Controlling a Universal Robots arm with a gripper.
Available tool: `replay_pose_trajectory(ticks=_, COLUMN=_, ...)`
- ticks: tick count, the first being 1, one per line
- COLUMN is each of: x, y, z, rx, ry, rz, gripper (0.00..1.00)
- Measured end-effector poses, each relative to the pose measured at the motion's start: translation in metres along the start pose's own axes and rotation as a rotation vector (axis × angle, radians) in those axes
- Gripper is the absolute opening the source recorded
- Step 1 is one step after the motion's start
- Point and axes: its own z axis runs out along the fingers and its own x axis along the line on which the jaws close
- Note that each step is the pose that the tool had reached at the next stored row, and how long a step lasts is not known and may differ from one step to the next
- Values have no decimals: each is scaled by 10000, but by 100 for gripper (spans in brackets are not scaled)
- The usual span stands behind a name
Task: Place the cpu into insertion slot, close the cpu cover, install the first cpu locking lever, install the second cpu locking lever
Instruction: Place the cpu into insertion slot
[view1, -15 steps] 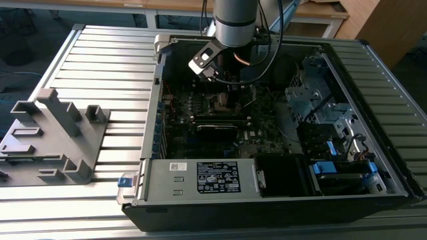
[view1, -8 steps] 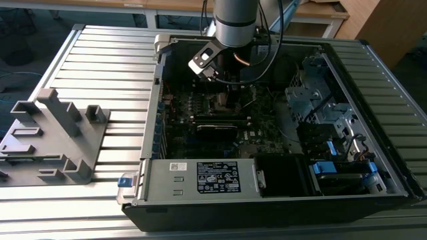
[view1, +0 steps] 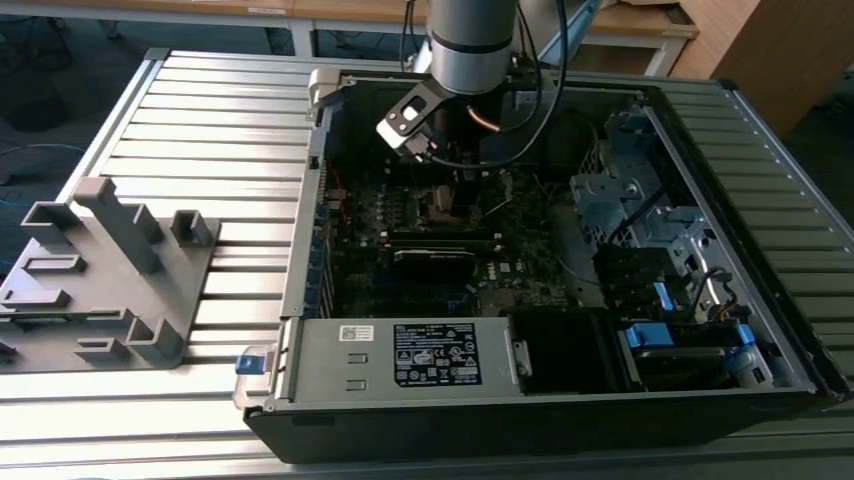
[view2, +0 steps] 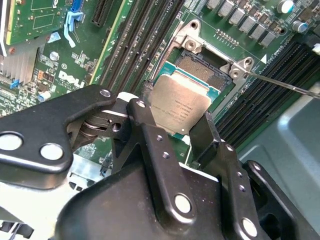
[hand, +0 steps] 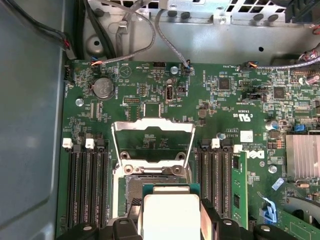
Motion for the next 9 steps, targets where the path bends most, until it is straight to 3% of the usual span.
replay_pose_trajectory(ticks=4, x=1, y=0, z=12, rx=-10, ry=24, rz=-310, gripper=54)
replay_pose_trajectory(ticks=9, x=7, y=-3, z=50, rx=-6, ry=17, rz=-239, gripper=54)
